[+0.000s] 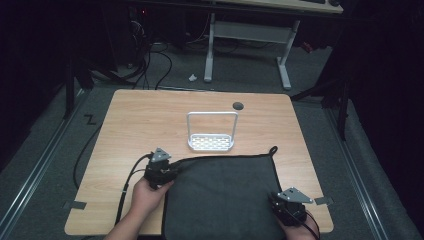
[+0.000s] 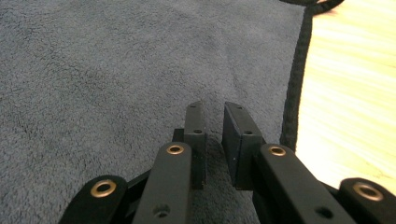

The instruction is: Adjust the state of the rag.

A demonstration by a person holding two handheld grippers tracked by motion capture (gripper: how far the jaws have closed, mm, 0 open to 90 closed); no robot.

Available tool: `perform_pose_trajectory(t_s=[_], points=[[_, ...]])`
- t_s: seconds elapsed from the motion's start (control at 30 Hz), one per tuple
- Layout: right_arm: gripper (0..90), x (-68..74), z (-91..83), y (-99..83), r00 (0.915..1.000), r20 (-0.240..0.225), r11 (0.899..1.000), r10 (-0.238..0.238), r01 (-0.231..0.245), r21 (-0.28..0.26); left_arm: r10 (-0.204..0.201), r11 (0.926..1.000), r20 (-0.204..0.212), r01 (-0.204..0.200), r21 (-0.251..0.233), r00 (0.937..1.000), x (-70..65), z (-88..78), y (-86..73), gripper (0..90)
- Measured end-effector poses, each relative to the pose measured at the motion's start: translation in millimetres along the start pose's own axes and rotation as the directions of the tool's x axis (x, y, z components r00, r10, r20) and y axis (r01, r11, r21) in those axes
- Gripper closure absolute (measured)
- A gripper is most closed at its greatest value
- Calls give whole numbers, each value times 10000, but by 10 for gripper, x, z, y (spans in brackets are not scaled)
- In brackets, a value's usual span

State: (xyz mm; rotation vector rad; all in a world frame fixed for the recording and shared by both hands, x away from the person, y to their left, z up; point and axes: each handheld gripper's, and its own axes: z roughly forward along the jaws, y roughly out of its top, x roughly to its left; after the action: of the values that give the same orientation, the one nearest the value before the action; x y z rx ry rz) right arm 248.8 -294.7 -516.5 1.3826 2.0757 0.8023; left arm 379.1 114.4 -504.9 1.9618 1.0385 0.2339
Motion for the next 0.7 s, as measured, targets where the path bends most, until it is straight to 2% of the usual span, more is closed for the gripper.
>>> perform_pose_trajectory(t_s=[0.07, 0.13, 0.2, 0.3, 0.43, 0.57, 0.63, 0.7], points=[[794, -11, -3, -8, 10000, -30, 10000, 76, -76, -28, 90, 10000, 133, -90, -43, 9999, -14, -91, -59, 689], [771, -24, 4, -5, 9992, -81, 9992, 401, -402, -75, 240, 9997, 212, -242, 79, 9995, -56, -163, -134, 642], [735, -38, 16, 7, 9980, -216, 9982, 587, -589, -111, 317, 9995, 319, -315, -46, 9990, -108, -246, -218, 589], [729, -36, 42, 32, 9972, -209, 9972, 717, -721, -196, 207, 9994, 901, -233, 271, 9957, -179, -277, -326, 557], [715, -42, 68, 49, 9979, -55, 9975, 639, -641, -305, 544, 9967, 736, -586, 565, 9958, -231, -222, -393, 555], [722, -52, 85, 44, 9977, -4, 9974, 670, -670, -272, 675, 9929, 321, -703, 956, 9972, -172, -81, -406, 558], [722, -53, 112, 44, 9979, -83, 9978, 637, -638, -174, 628, 9950, 275, -647, 760, 9977, -139, -47, -401, 579], [728, -44, 166, 48, 9988, 109, 9988, 472, -473, 104, 611, 9955, 127, -618, 717, 9981, -130, -10, -374, 598]])
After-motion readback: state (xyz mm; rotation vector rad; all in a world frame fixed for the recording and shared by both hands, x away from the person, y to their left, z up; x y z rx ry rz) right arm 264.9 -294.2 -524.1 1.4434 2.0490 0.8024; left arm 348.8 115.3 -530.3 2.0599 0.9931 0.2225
